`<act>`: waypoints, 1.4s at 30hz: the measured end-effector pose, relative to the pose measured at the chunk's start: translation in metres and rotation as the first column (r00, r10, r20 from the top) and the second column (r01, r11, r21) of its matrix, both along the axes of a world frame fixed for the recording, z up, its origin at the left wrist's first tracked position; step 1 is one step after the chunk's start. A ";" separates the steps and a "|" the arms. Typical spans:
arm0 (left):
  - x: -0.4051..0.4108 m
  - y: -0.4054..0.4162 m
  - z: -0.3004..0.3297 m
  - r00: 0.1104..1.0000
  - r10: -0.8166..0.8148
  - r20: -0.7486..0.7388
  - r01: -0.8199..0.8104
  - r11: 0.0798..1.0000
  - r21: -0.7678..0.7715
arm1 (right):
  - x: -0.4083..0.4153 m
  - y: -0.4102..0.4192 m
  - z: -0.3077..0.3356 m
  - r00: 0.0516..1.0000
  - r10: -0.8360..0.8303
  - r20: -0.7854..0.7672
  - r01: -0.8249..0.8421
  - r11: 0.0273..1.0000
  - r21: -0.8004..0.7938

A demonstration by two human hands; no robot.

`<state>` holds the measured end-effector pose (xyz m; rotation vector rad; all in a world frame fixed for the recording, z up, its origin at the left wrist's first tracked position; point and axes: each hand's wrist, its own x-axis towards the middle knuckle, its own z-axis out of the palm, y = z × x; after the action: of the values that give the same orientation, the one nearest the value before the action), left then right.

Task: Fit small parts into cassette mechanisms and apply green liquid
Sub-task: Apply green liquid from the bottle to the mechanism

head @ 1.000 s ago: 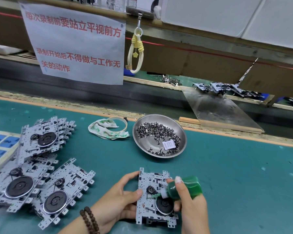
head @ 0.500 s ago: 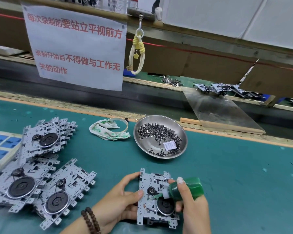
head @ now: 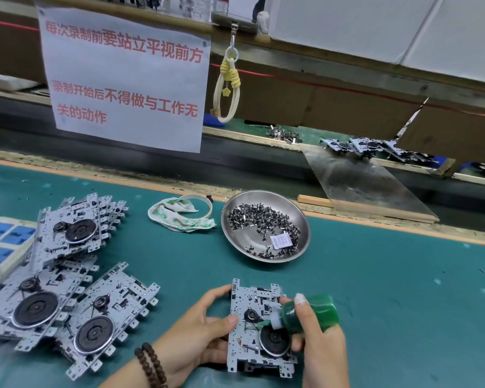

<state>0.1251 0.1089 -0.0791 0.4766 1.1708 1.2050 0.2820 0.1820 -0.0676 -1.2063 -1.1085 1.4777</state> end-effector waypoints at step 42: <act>0.001 0.000 0.001 1.000 0.002 0.001 -0.002 1.000 -0.003 | 0.000 -0.004 0.000 0.998 -0.030 0.049 0.029 0.999 0.019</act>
<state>0.1257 0.1090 -0.0783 0.4727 1.1717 1.2048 0.2821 0.1780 -0.0674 -1.2471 -1.1303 1.4195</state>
